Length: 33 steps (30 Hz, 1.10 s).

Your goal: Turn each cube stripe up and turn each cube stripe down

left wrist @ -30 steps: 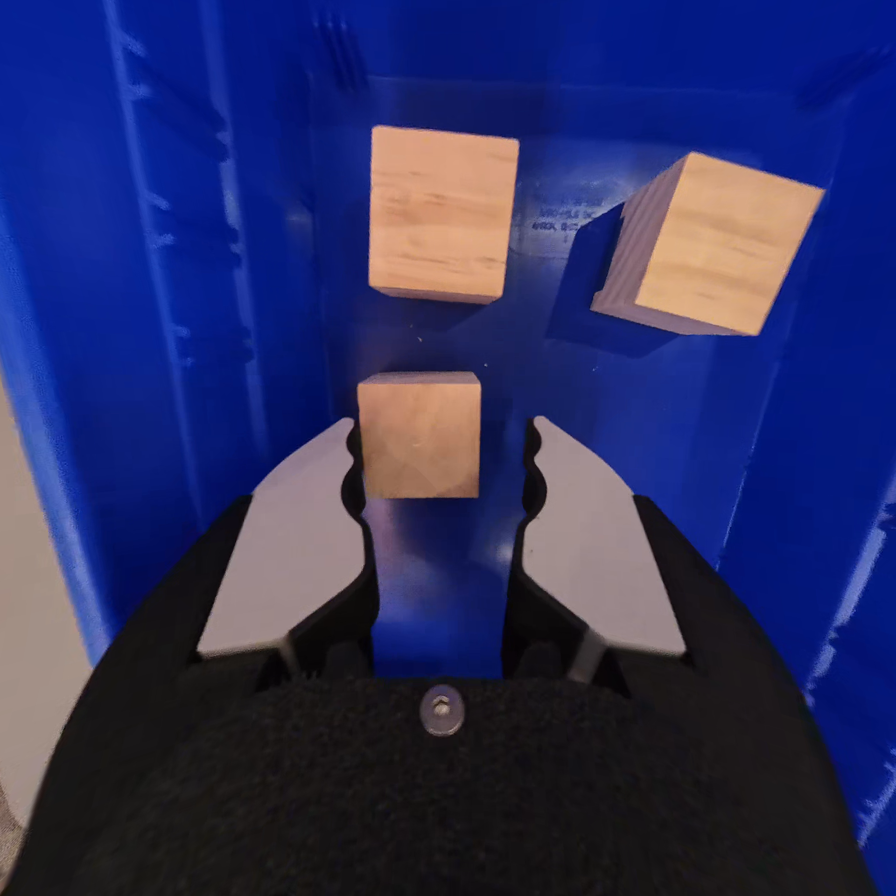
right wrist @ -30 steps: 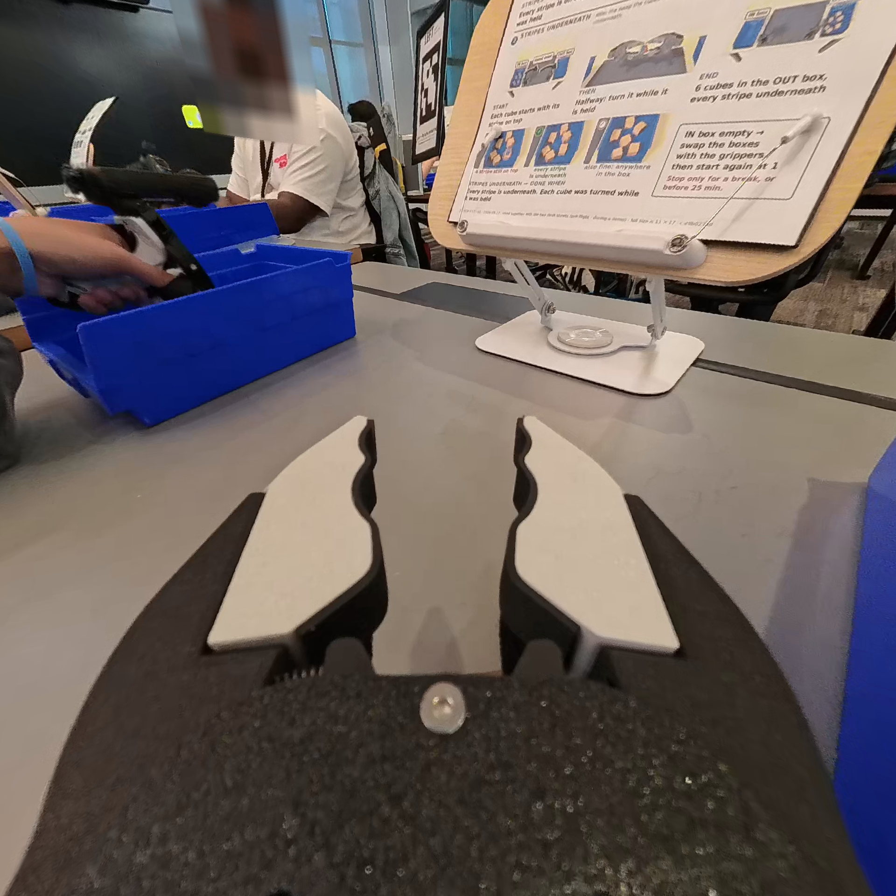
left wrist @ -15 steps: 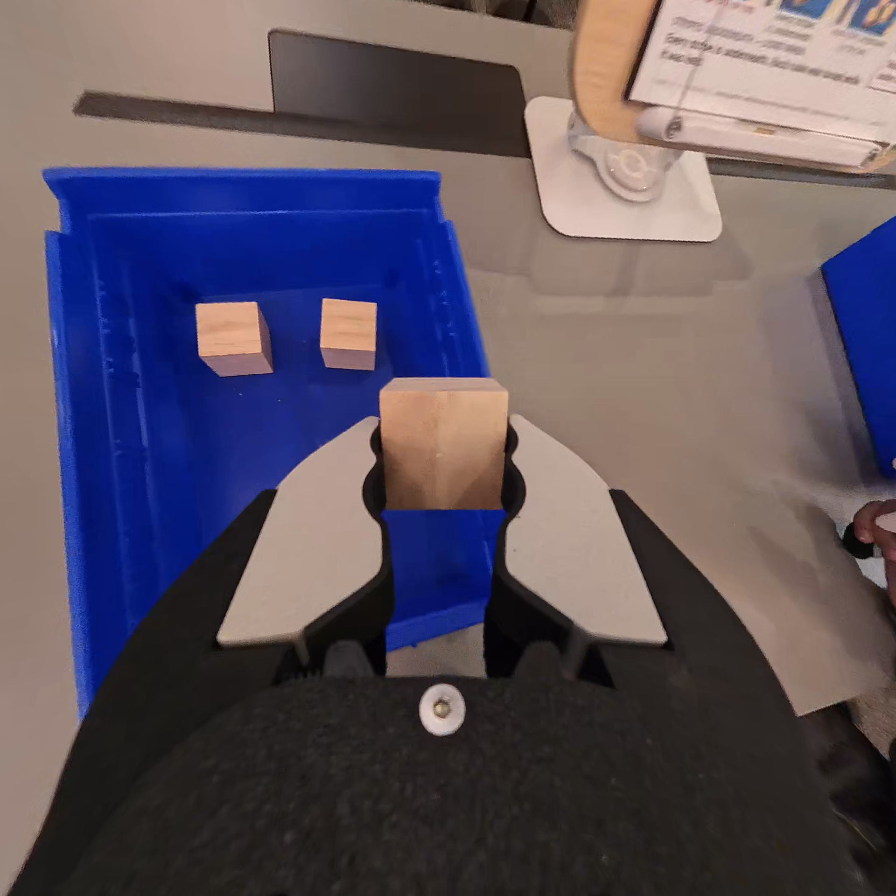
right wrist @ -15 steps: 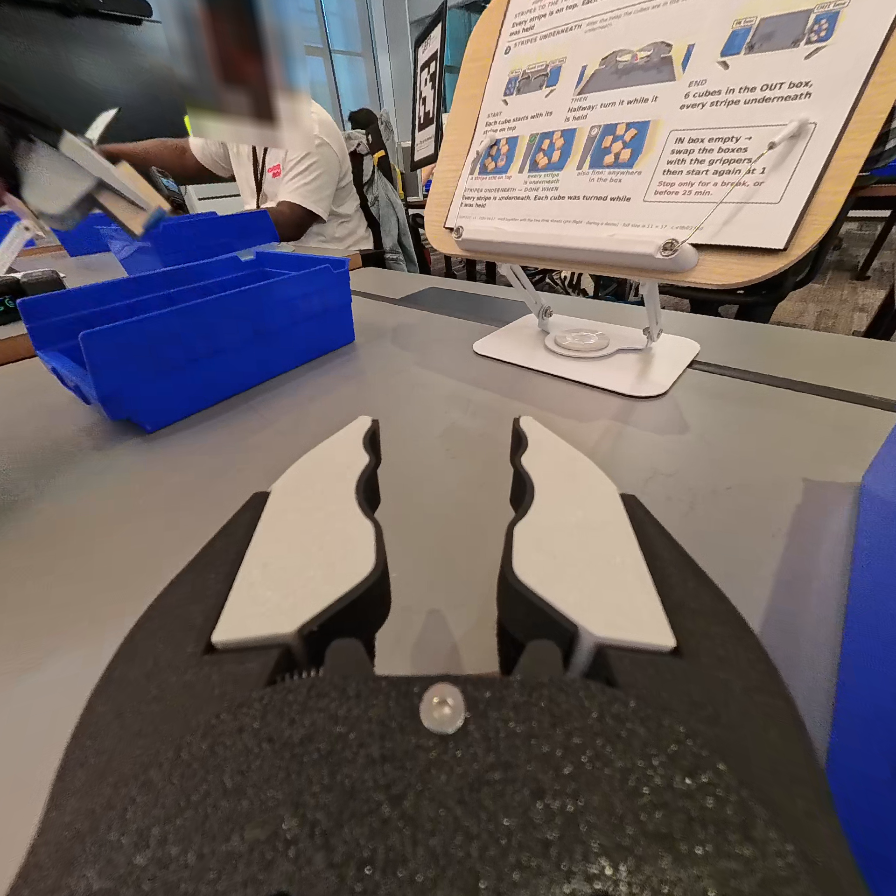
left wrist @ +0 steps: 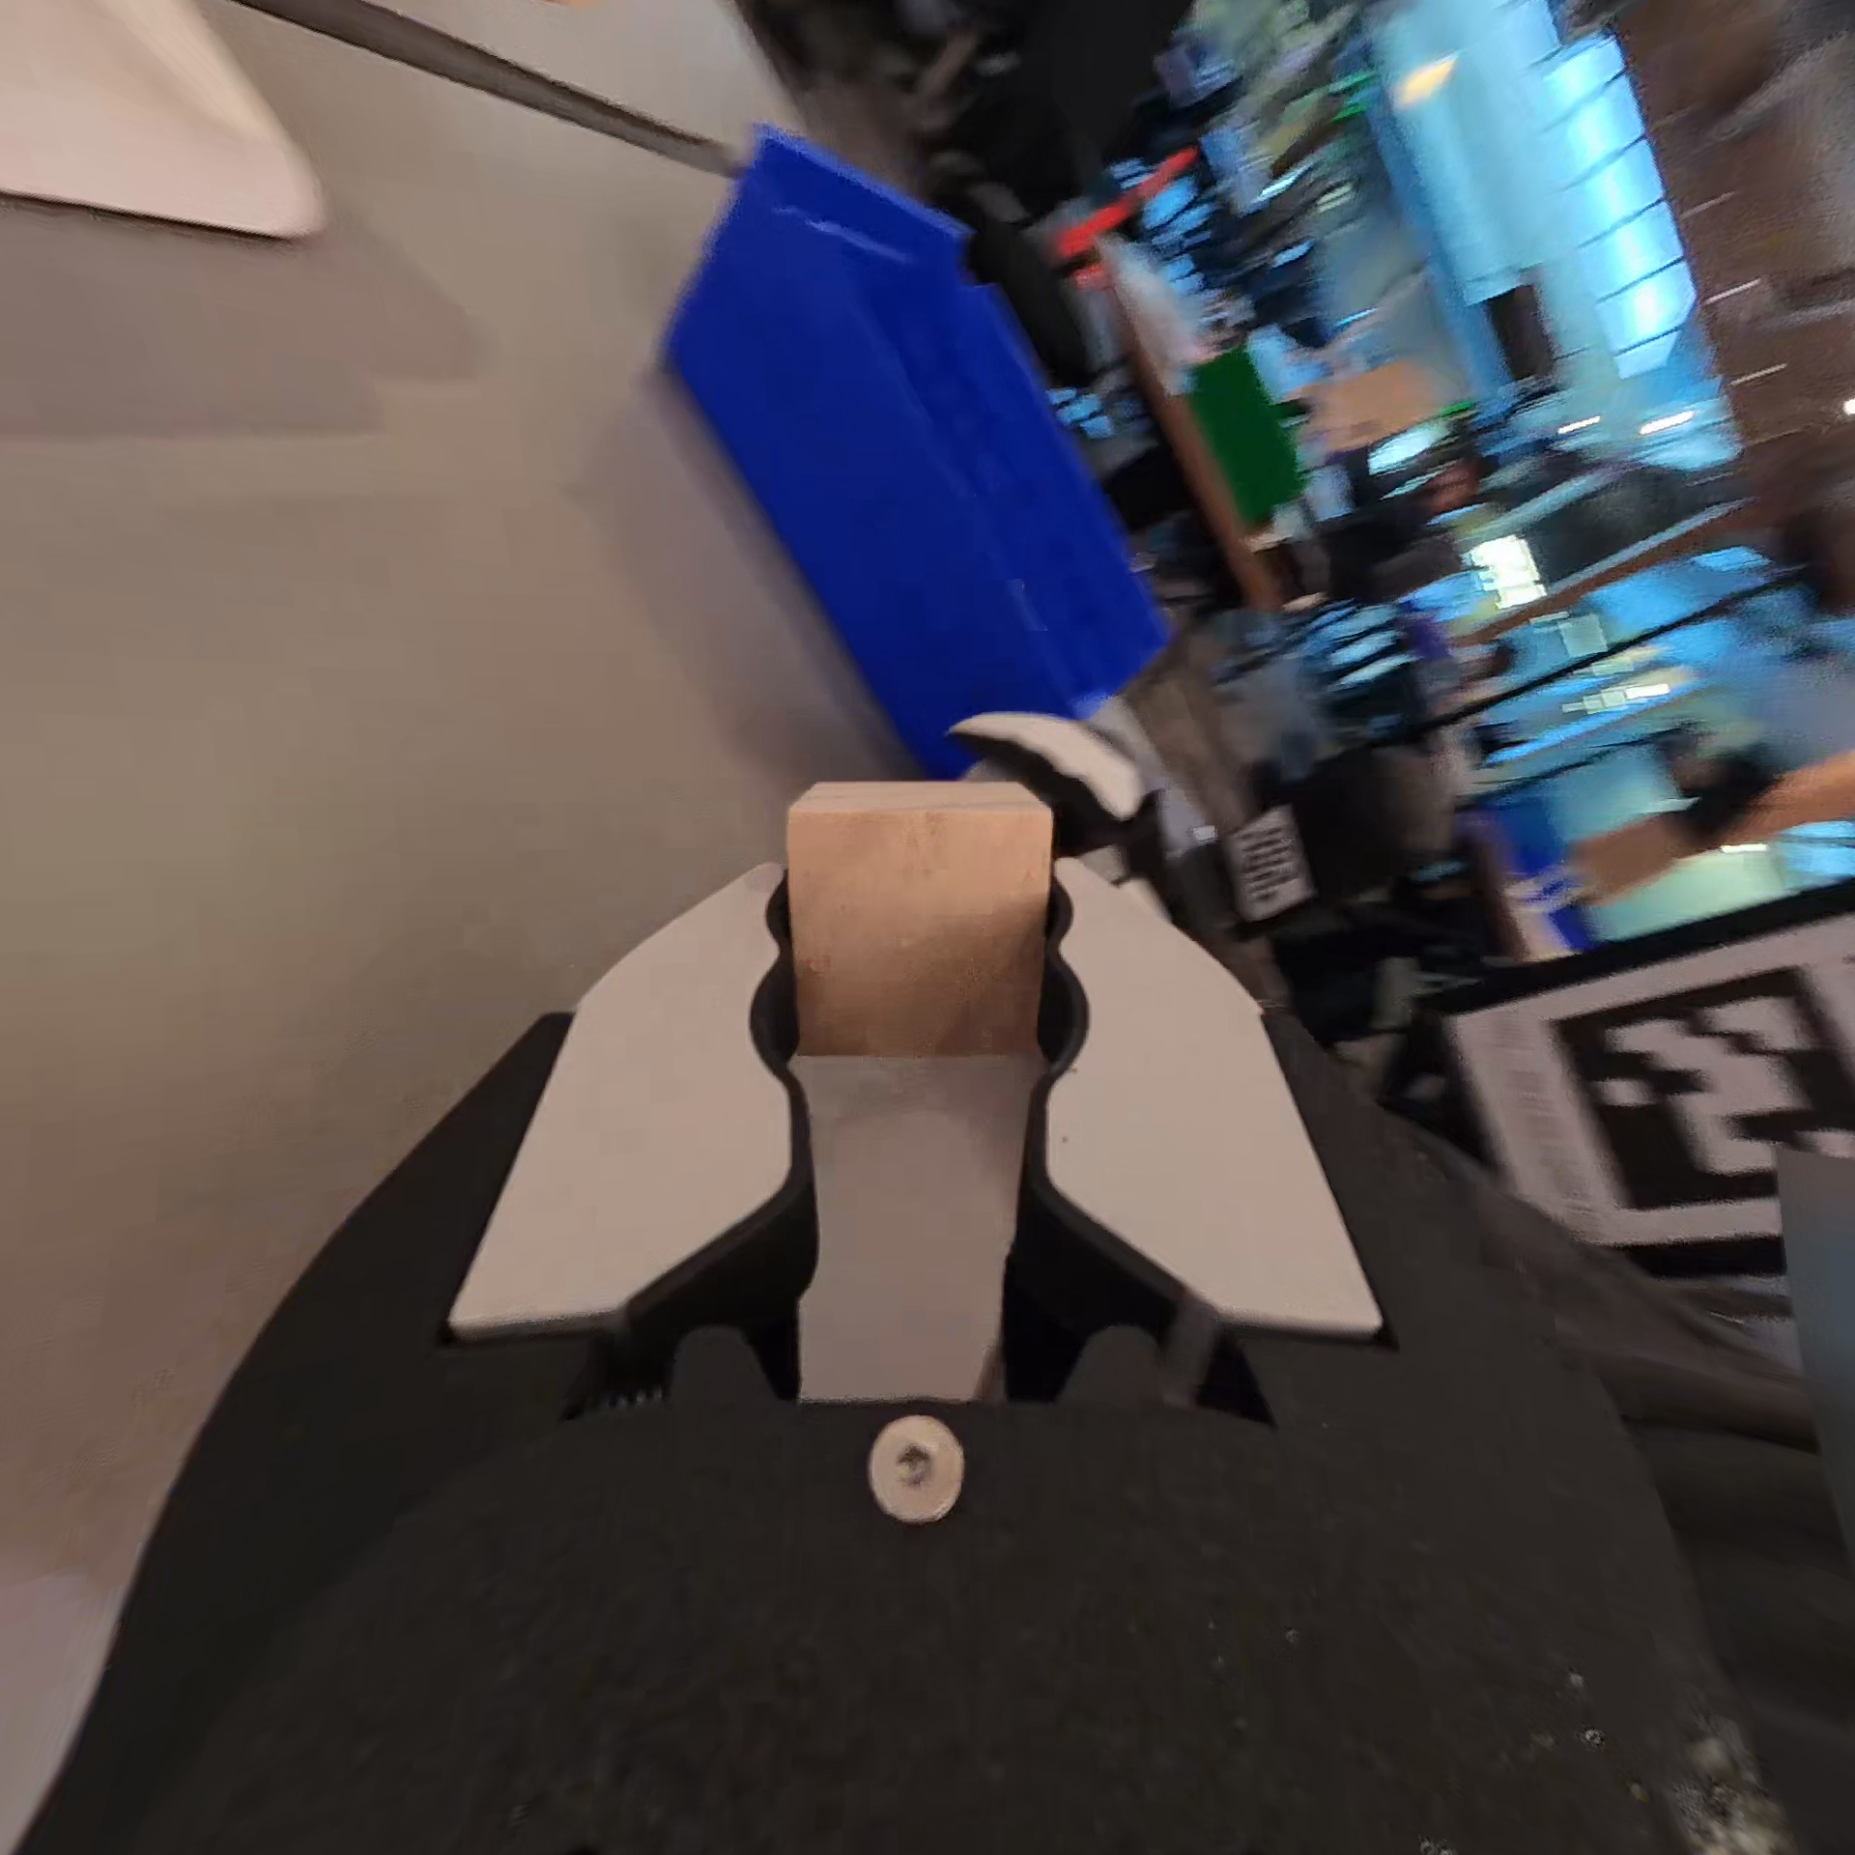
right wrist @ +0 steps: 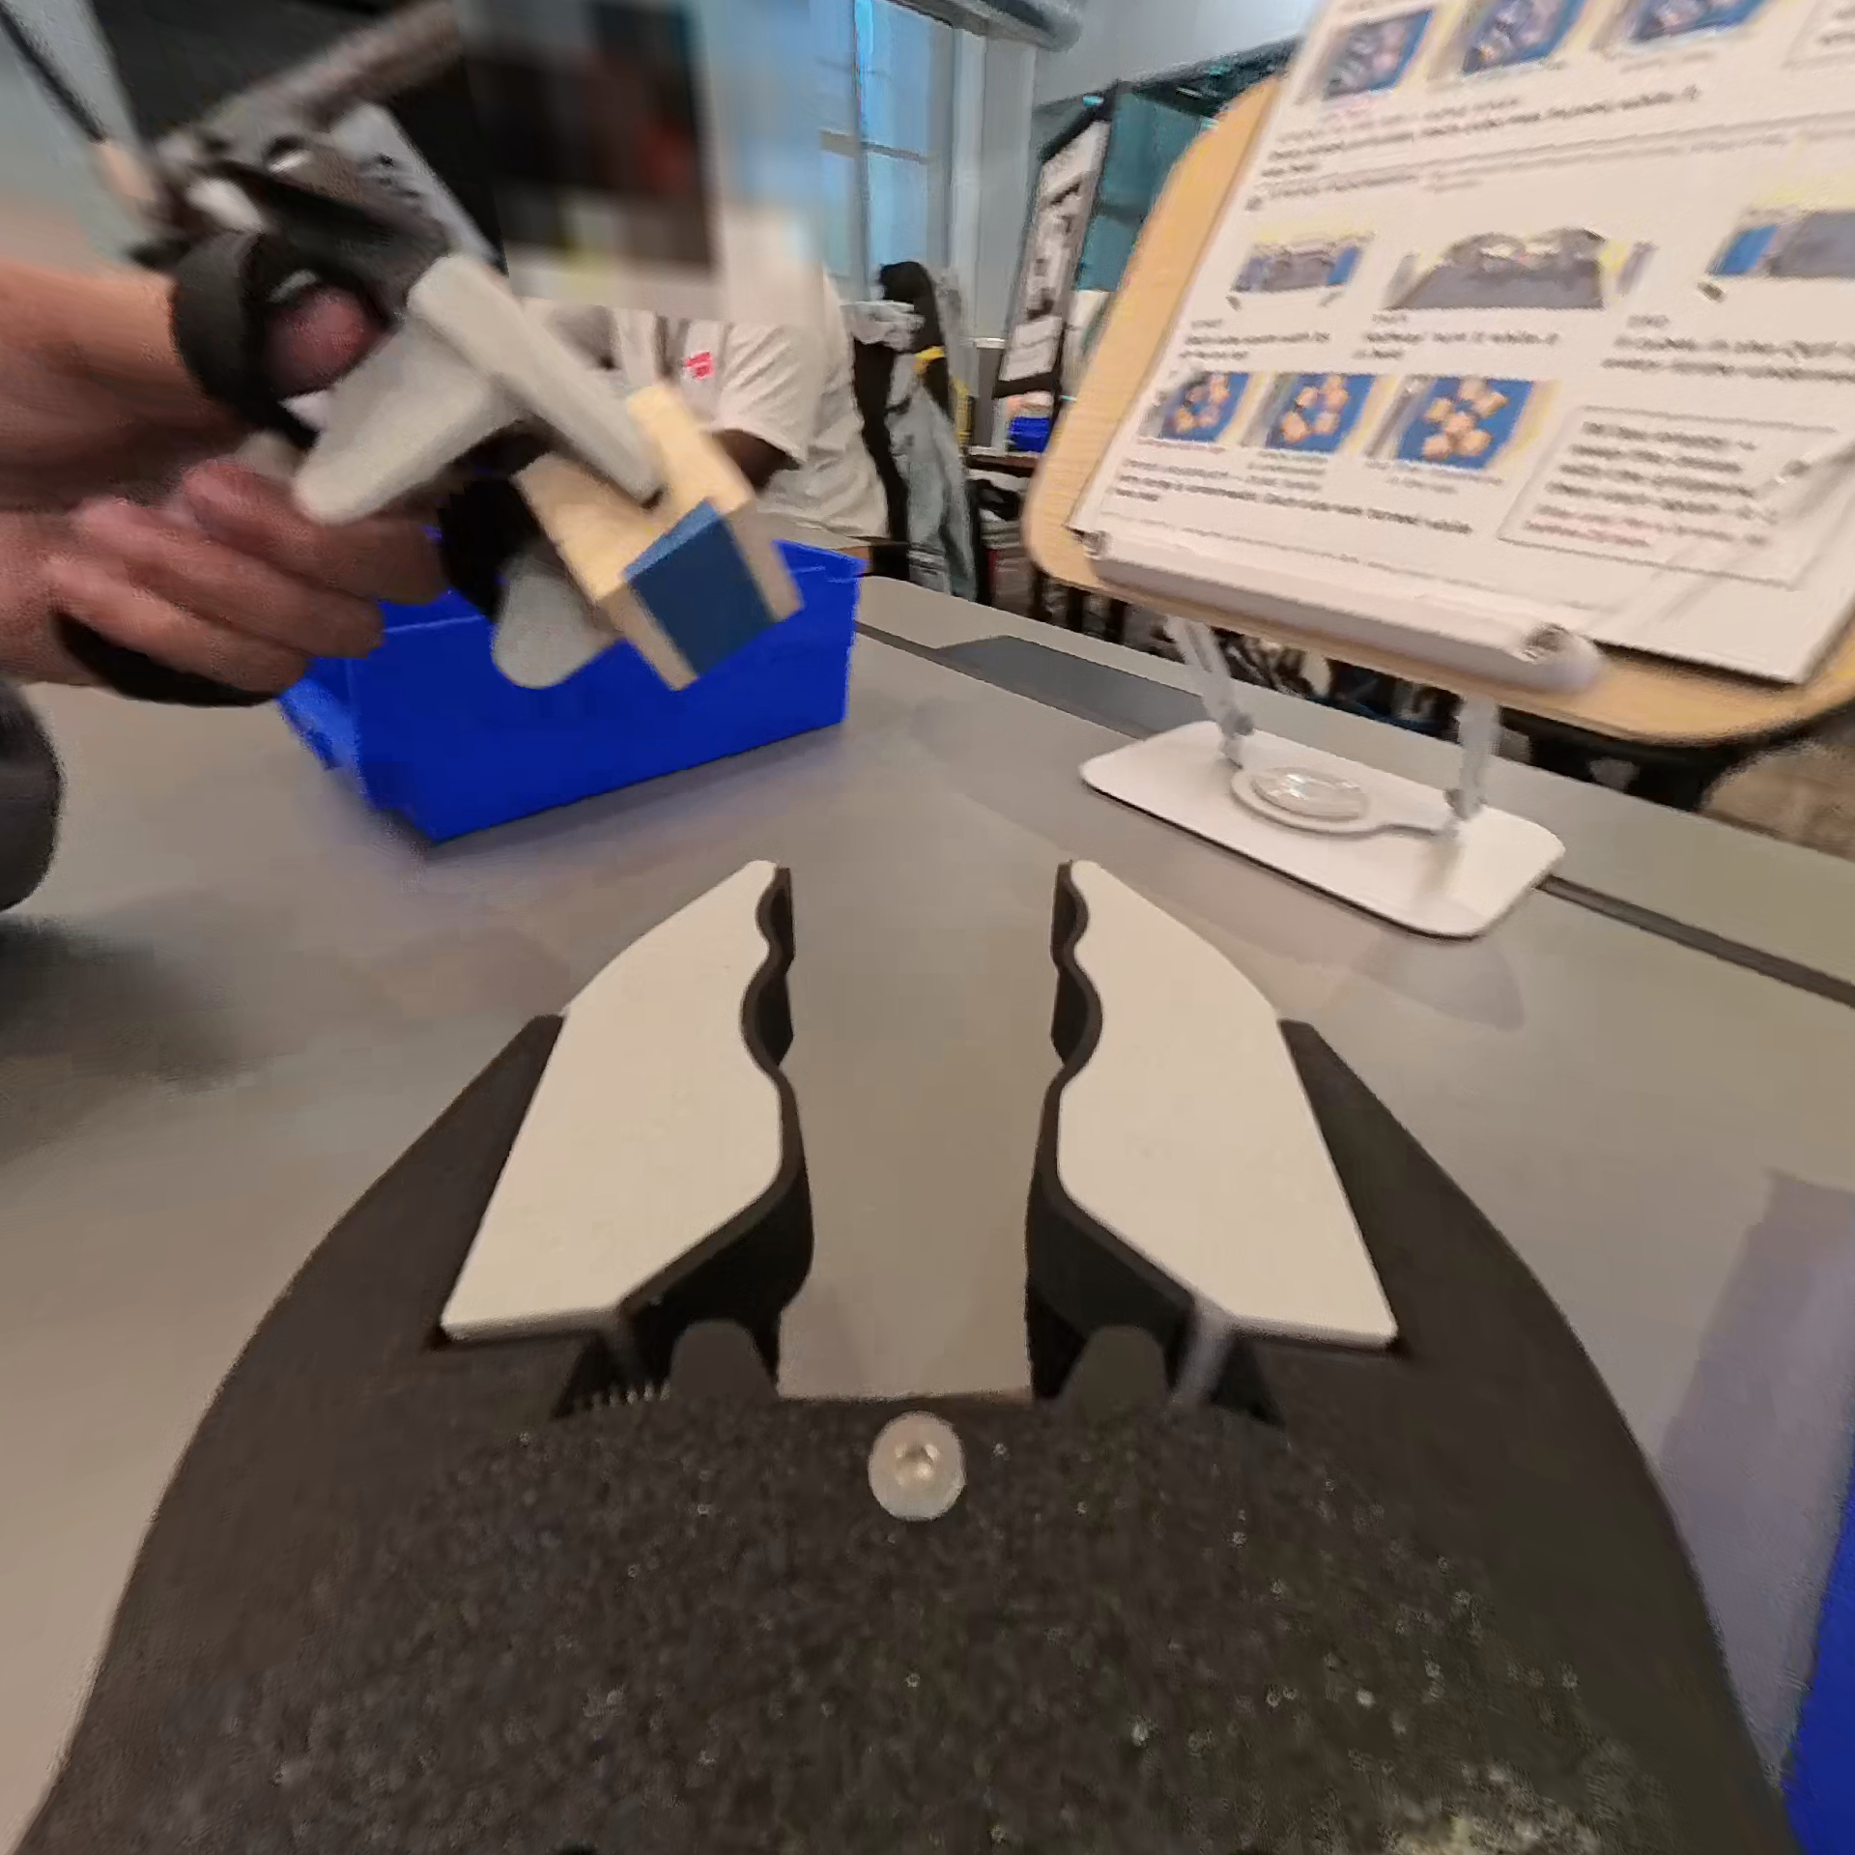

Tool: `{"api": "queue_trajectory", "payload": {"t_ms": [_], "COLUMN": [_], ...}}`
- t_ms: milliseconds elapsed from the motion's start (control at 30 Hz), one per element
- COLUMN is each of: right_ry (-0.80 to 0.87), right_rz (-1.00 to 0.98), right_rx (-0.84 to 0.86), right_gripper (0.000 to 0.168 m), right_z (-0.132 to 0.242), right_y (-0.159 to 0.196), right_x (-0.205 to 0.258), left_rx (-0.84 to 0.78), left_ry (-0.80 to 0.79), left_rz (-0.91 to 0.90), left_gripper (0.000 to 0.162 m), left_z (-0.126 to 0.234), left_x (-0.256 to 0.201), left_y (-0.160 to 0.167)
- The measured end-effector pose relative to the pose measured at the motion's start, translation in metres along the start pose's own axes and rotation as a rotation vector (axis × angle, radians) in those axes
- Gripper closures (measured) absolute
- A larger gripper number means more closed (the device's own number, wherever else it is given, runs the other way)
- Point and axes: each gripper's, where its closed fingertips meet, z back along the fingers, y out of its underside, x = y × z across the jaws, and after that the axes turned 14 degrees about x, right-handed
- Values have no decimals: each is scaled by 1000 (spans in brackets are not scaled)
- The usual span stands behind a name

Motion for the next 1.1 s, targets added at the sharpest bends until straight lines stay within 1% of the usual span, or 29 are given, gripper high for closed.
{"api": "queue_trajectory", "payload": {"t_ms": [67,167,233,300,433,567,733,767,800,833,900,1000,1067,1100], "right_ry": [-92,-268,-320,-325,-278,-286,-277,-272,-260,-233,-210,-211,-190,-188], "right_rz": [58,94,111,134,145,166,220,246,278,303,333,334,328,322], "right_rx": [-17,-71,-81,-102,-149,-163,-145,-137,-132,-134,-129,-112,-114,-113], "right_gripper": [118,106,102,98,97,91,91,97,118,123,123,123,123,123], "right_z": [2,10,12,15,17,21,18,17,16,16,15,17,20,22], "right_y": [-4,-15,-19,-24,-38,-48,-48,-46,-44,-44,-42,-43,-47,-48], "right_x": [18,47,54,55,44,42,50,52,54,54,52,50,46,44], "left_rx": [1,-3,-5,1,29,42,84,92,105,103,91,146,150,123], "left_ry": [133,330,402,450,544,564,562,563,565,570,561,539,450,390], "left_rz": [59,120,156,172,221,245,248,251,254,257,250,204,151,113], "left_gripper": [118,118,118,118,118,118,118,118,118,118,118,117,99,98], "left_z": [-9,-14,-17,-21,-30,-38,-48,-50,-52,-54,-55,-58,-59,-56], "left_x": [-15,-40,-49,-55,-62,-62,-63,-63,-63,-63,-62,-65,-62,-58], "left_y": [3,5,6,8,13,16,23,25,27,27,26,32,33,28]}}
